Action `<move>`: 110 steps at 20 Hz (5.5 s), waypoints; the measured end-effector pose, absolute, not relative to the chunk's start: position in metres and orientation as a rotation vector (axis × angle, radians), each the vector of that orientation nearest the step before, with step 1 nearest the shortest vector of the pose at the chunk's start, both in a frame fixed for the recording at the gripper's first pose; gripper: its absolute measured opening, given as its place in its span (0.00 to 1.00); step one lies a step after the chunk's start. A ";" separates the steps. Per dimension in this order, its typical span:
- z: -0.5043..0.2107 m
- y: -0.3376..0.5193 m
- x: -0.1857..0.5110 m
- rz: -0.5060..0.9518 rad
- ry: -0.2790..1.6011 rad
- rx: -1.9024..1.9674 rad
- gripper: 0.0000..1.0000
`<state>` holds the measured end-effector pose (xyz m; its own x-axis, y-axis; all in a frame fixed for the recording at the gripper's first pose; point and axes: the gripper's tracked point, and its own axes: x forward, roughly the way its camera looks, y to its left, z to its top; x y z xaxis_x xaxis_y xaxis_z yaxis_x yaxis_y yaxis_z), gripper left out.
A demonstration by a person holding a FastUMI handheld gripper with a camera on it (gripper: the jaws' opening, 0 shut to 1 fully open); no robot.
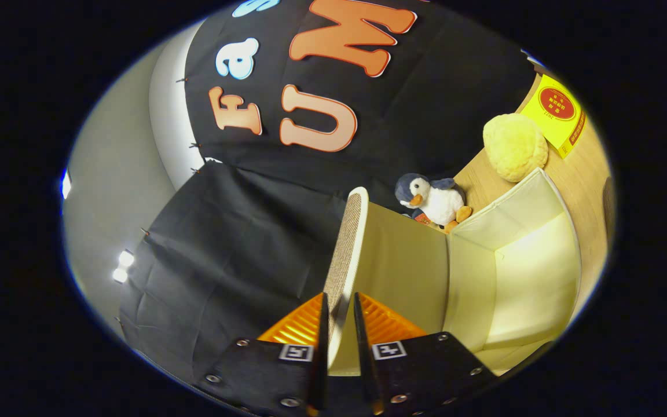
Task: Open the storage box then place both shoes into the box .Put the left shoe in first, then the right shoe, with the right side of both shoes facing outward in a uniform manner.
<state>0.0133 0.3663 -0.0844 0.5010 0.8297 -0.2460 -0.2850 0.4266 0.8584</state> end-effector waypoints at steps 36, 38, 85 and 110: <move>-0.209 0.031 0.023 0.146 0.663 0.110 0.98; -0.218 0.014 0.027 0.111 0.644 0.032 0.98; -0.120 0.116 0.030 0.000 0.550 0.147 0.01; -0.217 0.286 0.022 0.144 0.721 0.072 0.40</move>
